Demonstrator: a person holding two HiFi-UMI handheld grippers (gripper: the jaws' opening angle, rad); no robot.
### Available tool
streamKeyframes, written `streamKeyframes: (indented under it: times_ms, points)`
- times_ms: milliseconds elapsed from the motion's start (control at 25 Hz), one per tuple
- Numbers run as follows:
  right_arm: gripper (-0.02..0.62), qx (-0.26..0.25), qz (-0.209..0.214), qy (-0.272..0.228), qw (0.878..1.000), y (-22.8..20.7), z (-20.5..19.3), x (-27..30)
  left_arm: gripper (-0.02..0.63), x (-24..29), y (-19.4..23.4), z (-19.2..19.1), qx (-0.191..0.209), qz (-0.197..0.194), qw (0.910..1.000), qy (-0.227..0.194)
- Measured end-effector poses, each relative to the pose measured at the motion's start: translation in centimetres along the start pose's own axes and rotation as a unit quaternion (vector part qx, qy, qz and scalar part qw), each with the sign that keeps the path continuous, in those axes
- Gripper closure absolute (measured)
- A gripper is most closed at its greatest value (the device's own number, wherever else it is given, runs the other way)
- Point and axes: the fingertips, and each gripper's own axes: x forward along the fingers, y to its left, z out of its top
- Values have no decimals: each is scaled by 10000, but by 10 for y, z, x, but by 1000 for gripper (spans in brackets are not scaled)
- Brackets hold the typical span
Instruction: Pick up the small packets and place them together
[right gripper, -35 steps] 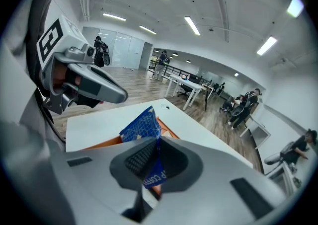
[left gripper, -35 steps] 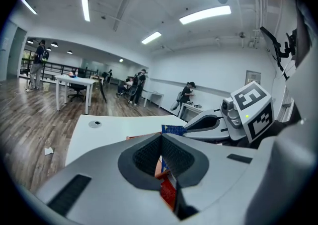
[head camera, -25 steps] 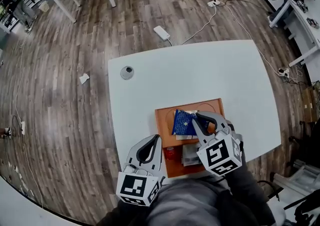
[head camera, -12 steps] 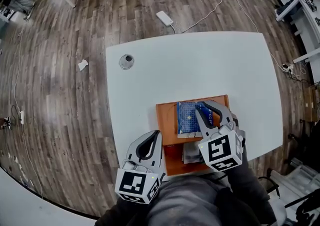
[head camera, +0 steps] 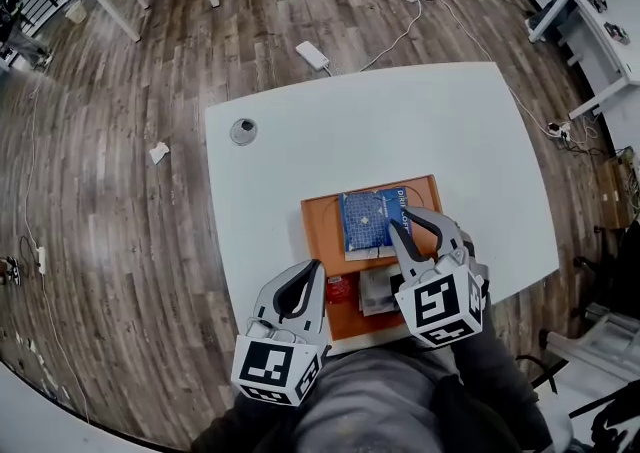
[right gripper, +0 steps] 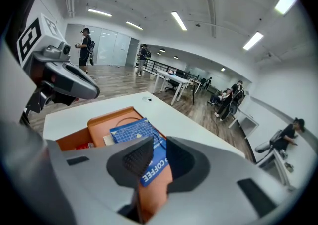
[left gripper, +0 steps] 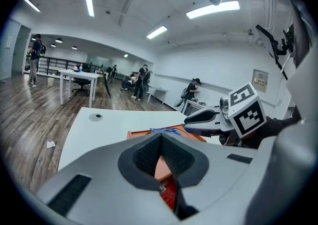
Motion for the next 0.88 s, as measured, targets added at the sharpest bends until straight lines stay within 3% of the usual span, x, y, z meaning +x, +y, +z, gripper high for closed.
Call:
streamKeyframes:
  times_ms: [400,640,880]
  points:
    - [526,279,-169,212,9992,34,-39,-40,606,-16,-36,-24,239,-572,9979,171]
    - [526,267,396,480,9977,74,-65,-48,606,-24,-50,-38,284,-736,9964,309]
    - [503,142,936,654,9934,104,-74,-31,606,-28,-39,-45,263,-627,9970,362]
